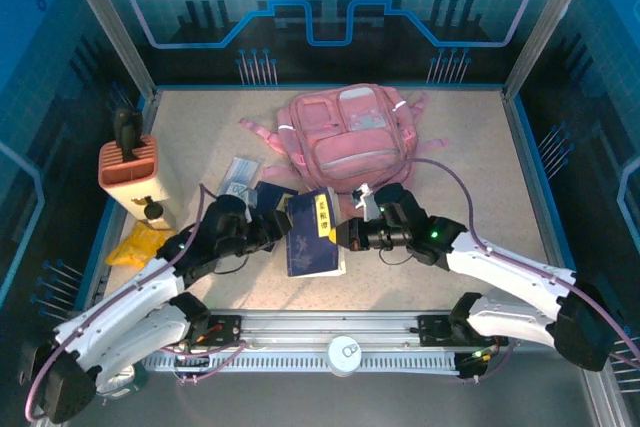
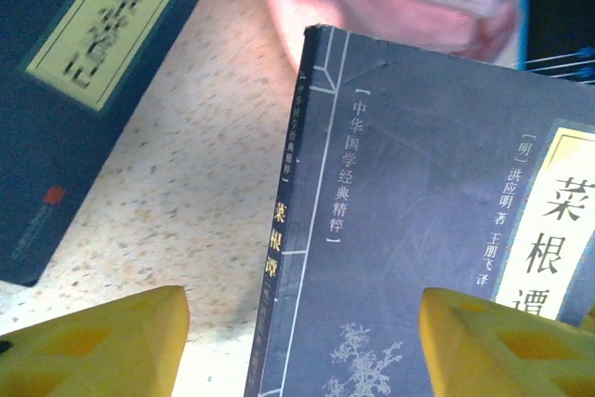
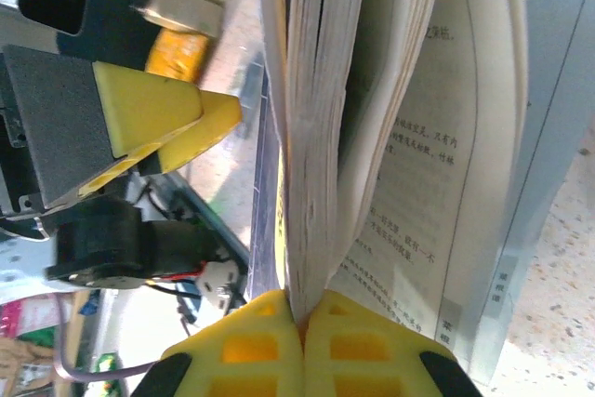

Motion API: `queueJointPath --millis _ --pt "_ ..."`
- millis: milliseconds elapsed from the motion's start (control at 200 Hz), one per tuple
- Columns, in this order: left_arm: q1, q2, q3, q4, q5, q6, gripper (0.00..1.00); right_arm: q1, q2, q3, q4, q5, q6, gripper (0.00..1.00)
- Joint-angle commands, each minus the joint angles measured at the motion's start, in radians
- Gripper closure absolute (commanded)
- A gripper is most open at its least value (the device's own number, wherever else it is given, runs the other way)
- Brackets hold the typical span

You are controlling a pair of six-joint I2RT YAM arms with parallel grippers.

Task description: Pack the student bag

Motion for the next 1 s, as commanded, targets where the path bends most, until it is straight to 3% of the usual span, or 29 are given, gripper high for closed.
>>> queueJointPath --millis 0,180,310,505,846,921,996 --pt "0.028 -0.033 0.049 -0.026 0.104 0.022 0.29 -0.053 -0.043 0.074 0.003 -0.081 -0.001 1.0" --pt "0.034 -0.021 0.052 0.132 0.212 -0.02 0.26 -0.165 -0.043 0.112 0.06 -0.205 0.025 1.0" --pt "0.033 0.01 0.025 0.296 0.281 -0.07 0.31 -0.228 -0.044 0.115 0.12 -0.256 0.05 1.0" --pt "0.032 0.059 0.018 0.477 0.346 -0.112 0.45 -0.284 -0.018 0.101 0.206 -0.323 0.085 1.0" --pt "0.032 0.083 0.065 0.499 0.354 -0.115 0.83 -0.352 -0.012 0.081 0.197 -0.367 0.077 1.0" --pt "0.032 0.09 0.074 0.52 0.355 -0.119 0.88 -0.359 -0.019 0.078 0.19 -0.371 0.067 0.92" --pt "0.033 0.101 0.085 0.547 0.353 -0.129 0.91 -0.366 -0.026 0.072 0.174 -0.372 0.064 0.71"
